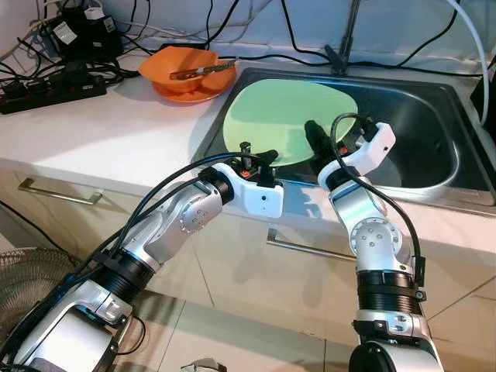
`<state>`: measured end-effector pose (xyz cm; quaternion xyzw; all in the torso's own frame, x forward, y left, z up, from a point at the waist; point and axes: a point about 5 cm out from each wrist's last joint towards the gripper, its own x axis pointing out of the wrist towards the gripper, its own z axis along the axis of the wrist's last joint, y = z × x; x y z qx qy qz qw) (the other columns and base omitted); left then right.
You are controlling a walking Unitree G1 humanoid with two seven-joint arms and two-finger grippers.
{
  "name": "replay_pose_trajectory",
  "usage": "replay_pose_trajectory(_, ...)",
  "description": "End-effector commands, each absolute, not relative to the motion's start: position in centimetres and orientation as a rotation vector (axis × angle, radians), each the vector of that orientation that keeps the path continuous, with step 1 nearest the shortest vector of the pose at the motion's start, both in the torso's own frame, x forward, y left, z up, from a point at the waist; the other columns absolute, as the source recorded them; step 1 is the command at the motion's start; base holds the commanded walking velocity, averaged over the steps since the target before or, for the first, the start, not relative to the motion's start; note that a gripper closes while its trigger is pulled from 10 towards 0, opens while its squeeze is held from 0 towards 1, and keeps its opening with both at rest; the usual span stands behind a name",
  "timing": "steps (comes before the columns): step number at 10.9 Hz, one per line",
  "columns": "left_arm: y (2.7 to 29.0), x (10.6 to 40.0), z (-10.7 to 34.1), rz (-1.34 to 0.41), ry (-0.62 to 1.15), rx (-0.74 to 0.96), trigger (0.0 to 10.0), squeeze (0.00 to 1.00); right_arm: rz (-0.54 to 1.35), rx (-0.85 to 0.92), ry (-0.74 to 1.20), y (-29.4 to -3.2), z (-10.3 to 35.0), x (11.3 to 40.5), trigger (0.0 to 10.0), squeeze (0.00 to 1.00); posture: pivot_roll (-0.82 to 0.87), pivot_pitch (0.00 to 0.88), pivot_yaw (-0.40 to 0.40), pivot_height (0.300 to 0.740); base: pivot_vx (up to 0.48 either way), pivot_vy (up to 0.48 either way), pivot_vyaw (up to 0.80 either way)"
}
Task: Kitchen organization
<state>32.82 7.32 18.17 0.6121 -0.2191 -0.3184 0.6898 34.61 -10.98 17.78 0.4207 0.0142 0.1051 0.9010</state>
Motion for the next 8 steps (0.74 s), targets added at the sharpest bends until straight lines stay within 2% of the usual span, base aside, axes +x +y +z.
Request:
replay_pose_trajectory(1, 7.11, 33.04, 19.63, -0.678, -0.55, 1.379, 10.0, 0.0, 0.236, 0.898, 0.032, -10.25, 18.52, 34.84, 0.0, 0.0, 0.03, 0.032, 0.066, 0.74, 0.0, 0.0, 0.0)
replay_pose_trajectory(5, 7.54, 33.33, 19.72, -0.648, -0.54, 1.386, 10.0, 0.0, 0.236, 0.921, 0.038, -10.23, 18.4, 34.86, 0.0, 0.0, 0.04, 0.04, 0.065, 0.74, 0.0, 0.0, 0.0)
replay_pose_trajectory(6, 7.54, 33.41, 19.92, -0.634, -0.542, 1.367, 10.0, 1.0, 0.235, 0.93, 0.036, -10.23, 18.39, 34.88, 0.0, 0.0, 0.04, 0.041, 0.065, 0.74, 0.0, 0.0, 0.0)
replay_pose_trajectory(8, 7.48, 33.43, 20.06, -0.63, -0.542, 1.352, 10.0, 1.0, 0.222, 0.958, 0.032, -10.39, 18.46, 34.95, 0.0, 0.0, 0.04, 0.042, 0.066, 0.74, 0.0, 0.0, 0.0)
